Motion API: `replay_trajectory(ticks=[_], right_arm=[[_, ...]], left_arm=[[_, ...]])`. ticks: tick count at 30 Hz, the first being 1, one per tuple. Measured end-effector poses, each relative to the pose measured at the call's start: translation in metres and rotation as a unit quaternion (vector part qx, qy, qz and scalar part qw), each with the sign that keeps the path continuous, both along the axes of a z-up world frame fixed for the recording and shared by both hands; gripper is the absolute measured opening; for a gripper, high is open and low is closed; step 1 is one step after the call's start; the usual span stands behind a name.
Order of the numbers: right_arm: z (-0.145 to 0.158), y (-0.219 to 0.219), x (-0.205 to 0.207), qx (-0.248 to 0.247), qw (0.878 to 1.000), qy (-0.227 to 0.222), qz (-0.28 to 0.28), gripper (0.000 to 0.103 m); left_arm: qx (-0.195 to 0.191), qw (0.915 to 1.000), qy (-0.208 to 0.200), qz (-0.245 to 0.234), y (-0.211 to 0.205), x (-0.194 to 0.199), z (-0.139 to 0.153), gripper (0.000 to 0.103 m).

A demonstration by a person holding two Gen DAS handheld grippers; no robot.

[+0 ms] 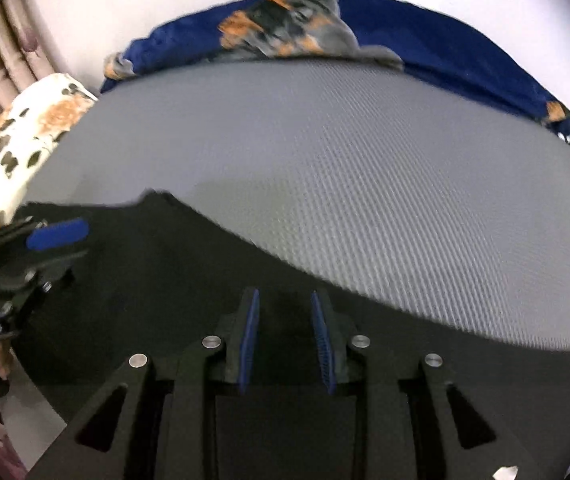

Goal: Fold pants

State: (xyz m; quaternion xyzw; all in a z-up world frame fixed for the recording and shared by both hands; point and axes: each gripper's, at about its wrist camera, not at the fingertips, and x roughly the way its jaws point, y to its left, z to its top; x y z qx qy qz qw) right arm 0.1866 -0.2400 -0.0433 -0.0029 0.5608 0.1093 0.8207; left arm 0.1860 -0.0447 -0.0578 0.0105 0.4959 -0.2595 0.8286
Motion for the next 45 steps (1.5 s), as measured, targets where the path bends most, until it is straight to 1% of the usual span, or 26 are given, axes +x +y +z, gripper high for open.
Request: replay_trajectory(ticks=[1,4,5,6,8,11,14,16,18,20,24,27,29,33,35,37,39,40,45], right_arm=[[-0.005,-0.003,-0.003,-0.011,1.000,0.001,-0.003,0.026],[-0.015,-0.016,-0.007,-0.023,1.000,0.004,-0.013,0.025],[-0.017,-0.021,-0.008,-0.026,1.000,0.002,-0.016,0.024],[-0.018,-0.028,-0.009,-0.027,0.999,-0.002,-0.022,0.023],[-0.018,-0.041,-0.009,-0.034,0.999,-0.008,-0.033,0.023],[-0.017,-0.062,-0.007,-0.026,0.998,-0.009,-0.057,0.023],[-0.017,-0.069,-0.009,-0.015,0.998,-0.007,-0.063,0.023],[-0.018,-0.067,-0.008,-0.017,0.998,-0.008,-0.065,0.025],[-0.018,-0.065,-0.007,-0.008,0.998,-0.006,-0.061,0.035],[-0.018,-0.065,-0.006,0.002,0.998,-0.007,-0.062,0.038],[-0.018,-0.060,-0.007,-0.009,0.998,-0.012,-0.055,0.039],[-0.012,-0.065,-0.010,0.002,0.998,-0.018,-0.058,0.039],[-0.005,-0.073,-0.015,0.019,0.998,-0.024,-0.061,0.040],[0.006,-0.102,-0.026,0.061,0.996,-0.023,-0.066,0.041],[0.008,-0.122,-0.033,0.075,0.995,-0.007,-0.071,0.041],[0.011,-0.147,-0.042,0.095,0.991,0.007,-0.092,0.041],[0.018,-0.181,-0.055,0.119,0.985,0.002,-0.122,0.041],[0.021,-0.195,-0.061,0.122,0.983,0.000,-0.136,0.041],[0.038,-0.246,-0.078,0.093,0.978,-0.011,-0.184,0.042]], left_arm=[[0.008,0.9999,0.007,0.003,-0.004,0.004,-0.006,0.051],[0.037,0.9991,0.017,0.013,-0.007,0.010,-0.020,0.051],[0.036,0.9991,0.019,0.014,-0.005,0.010,-0.023,0.051],[0.033,0.9993,0.013,0.015,-0.004,0.008,-0.023,0.050],[0.049,0.9987,0.007,0.013,-0.007,0.004,-0.023,0.051],[0.075,0.9971,-0.004,0.014,-0.013,-0.001,-0.022,0.051],[0.093,0.9953,-0.010,0.022,-0.019,-0.003,-0.023,0.052],[0.100,0.9945,-0.011,0.029,-0.023,-0.003,-0.024,0.055],[0.105,0.9938,-0.011,0.035,-0.025,-0.002,-0.024,0.056],[0.110,0.9930,-0.012,0.039,-0.027,-0.002,-0.024,0.057],[0.119,0.9912,-0.015,0.055,-0.030,-0.004,-0.023,0.057],[0.117,0.9912,-0.013,0.061,-0.033,-0.009,-0.020,0.057],[0.115,0.9913,-0.014,0.063,-0.035,-0.013,-0.017,0.057],[0.102,0.9926,-0.012,0.065,-0.040,-0.020,-0.012,0.057],[0.093,0.9935,-0.014,0.064,-0.044,-0.026,-0.010,0.057],[0.090,0.9942,-0.011,0.058,-0.048,-0.031,-0.010,0.057],[0.090,0.9946,-0.009,0.052,-0.053,-0.036,-0.011,0.057],[0.090,0.9948,-0.008,0.049,-0.056,-0.038,-0.011,0.057],[0.086,0.9952,-0.006,0.046,-0.065,-0.048,-0.012,0.057]])
